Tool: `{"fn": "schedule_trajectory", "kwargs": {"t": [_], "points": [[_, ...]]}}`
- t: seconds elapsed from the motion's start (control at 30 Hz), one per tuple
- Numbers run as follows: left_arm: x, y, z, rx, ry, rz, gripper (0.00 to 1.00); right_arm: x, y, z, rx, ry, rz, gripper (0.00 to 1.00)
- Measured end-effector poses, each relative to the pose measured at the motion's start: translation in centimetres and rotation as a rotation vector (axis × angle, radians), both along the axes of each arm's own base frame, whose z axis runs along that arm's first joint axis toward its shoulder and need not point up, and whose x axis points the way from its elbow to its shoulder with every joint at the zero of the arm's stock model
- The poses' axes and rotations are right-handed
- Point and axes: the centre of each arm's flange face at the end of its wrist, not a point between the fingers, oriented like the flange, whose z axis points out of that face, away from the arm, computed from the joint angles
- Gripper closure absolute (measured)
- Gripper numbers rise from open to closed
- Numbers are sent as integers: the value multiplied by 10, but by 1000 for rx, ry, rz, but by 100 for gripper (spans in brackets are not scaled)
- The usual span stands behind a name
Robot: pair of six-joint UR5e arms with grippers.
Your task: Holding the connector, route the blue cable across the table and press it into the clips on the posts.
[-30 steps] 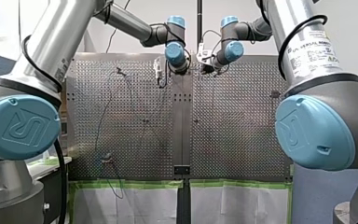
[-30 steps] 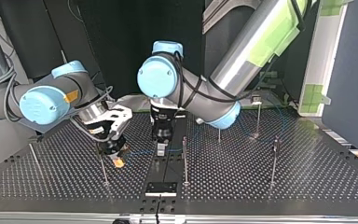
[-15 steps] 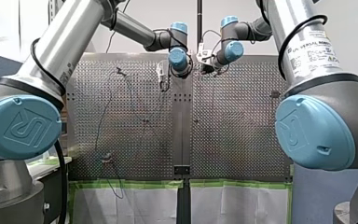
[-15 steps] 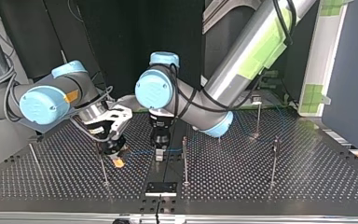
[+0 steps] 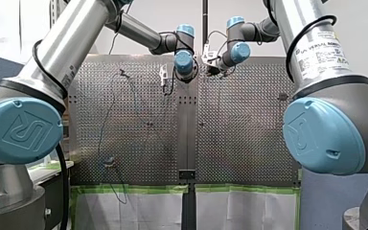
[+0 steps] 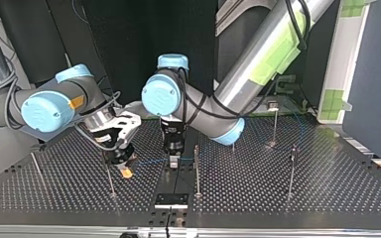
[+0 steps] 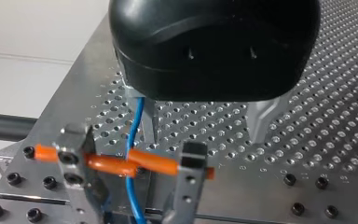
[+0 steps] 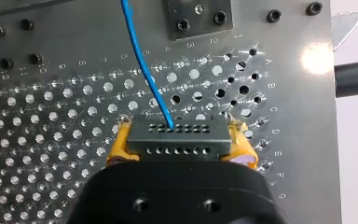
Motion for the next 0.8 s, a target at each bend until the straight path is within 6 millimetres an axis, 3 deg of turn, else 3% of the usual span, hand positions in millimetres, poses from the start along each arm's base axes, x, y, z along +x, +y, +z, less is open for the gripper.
{"fn": "schedule_trajectory", "kwargs": {"t": [0.03,0.07,0.1,0.17,0.57,0.8], "points": [[-1,0,0,1,1,1,55,0,0,0,0,0,0,100],[-1,-1,0,1,2,1,81,0,0,0,0,0,1,100],[-2,-1,0,1,2,1,81,1,1,0,0,0,1,100],[-3,-2,0,1,2,5,100,1,1,0,1,0,2,100],[-22,-7,-6,10,33,61,100,5,5,-3,9,3,10,100],[-41,-4,-11,-6,23,104,100,-2,8,-25,48,26,4,100]]}}
